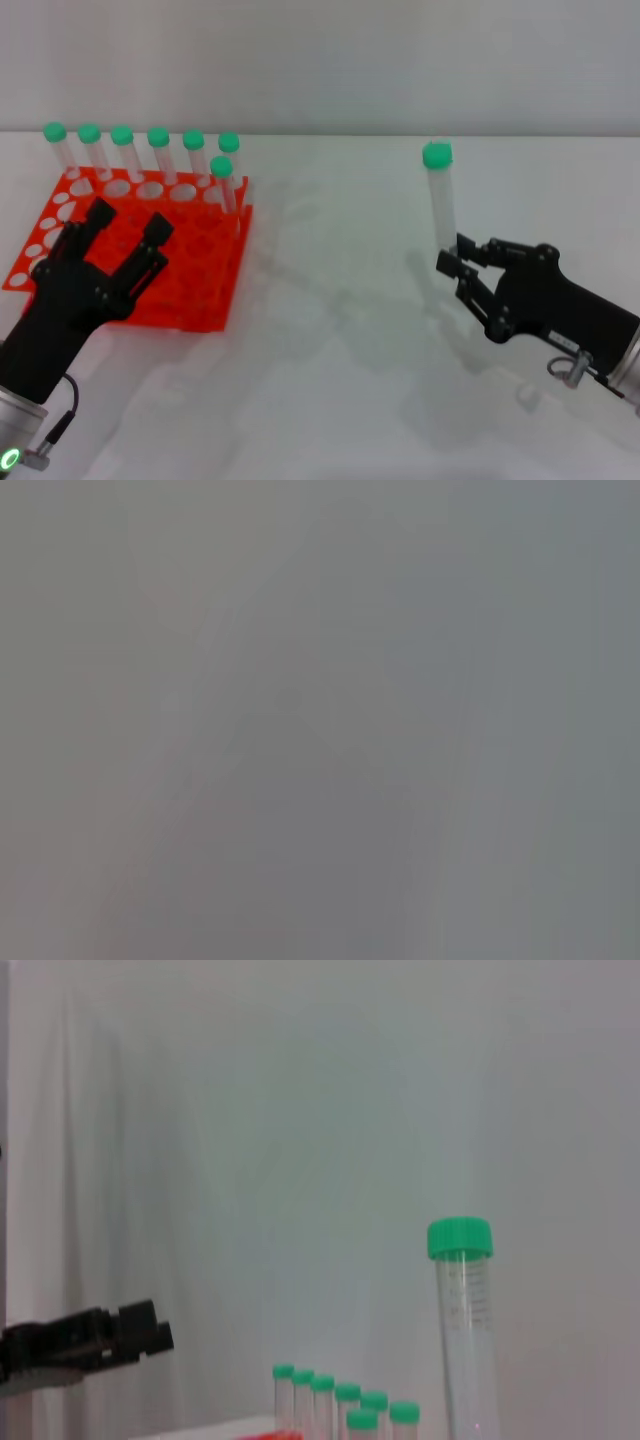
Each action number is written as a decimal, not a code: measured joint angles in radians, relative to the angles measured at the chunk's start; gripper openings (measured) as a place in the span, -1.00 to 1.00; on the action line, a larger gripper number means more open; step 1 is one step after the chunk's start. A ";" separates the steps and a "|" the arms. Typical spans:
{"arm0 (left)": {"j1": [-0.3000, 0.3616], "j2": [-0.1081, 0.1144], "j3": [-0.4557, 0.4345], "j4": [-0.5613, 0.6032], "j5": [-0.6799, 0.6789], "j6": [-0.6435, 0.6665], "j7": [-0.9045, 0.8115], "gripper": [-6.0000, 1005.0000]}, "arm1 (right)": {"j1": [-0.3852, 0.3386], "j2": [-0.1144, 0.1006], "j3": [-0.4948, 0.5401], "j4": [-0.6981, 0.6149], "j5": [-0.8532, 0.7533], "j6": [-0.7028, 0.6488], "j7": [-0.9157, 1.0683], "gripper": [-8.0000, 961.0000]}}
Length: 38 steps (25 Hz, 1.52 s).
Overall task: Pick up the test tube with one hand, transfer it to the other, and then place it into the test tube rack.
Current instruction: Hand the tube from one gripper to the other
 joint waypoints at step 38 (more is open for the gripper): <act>-0.179 -0.012 0.002 -0.192 0.456 0.208 -0.025 0.59 | 0.013 -0.005 -0.157 0.029 -0.008 0.009 -0.082 -0.62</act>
